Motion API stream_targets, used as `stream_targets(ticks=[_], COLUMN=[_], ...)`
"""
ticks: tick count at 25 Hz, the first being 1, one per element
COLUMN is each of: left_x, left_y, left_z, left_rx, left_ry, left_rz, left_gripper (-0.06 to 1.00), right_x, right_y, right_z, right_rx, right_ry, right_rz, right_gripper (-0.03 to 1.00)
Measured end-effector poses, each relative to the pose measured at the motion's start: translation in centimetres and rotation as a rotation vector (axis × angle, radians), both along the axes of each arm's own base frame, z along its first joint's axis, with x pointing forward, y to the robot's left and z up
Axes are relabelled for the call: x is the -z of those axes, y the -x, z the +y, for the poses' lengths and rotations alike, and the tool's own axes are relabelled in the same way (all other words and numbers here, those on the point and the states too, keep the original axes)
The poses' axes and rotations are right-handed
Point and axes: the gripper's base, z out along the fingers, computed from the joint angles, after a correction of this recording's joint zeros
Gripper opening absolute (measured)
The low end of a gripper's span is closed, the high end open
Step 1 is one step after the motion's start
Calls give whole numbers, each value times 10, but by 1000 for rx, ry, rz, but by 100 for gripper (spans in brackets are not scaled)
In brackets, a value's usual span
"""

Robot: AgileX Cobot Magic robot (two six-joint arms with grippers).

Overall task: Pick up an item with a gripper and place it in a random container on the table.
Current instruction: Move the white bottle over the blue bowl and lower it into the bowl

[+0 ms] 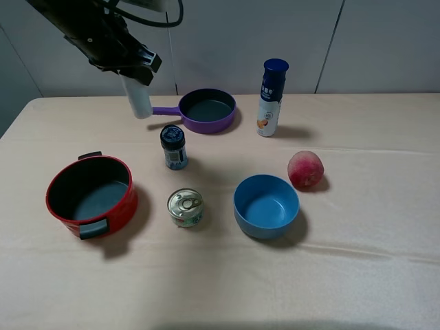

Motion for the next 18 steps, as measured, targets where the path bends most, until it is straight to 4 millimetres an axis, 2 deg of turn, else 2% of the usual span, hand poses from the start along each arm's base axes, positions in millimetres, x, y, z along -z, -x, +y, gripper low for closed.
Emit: stream_targets(ticks=[12, 18], left_x=[-2, -3], left_y=[45, 64], left_z=[-78, -102], left_rx=[207, 278], left_ry=[58, 72], left_rz=[36, 47], left_gripper=[45, 45], right_x=[0, 0], right_y=[0, 0], right_z=[0, 0], right_rx=[0, 0], right_ry=[0, 0], right_rz=[0, 0], right_gripper=[69, 69])
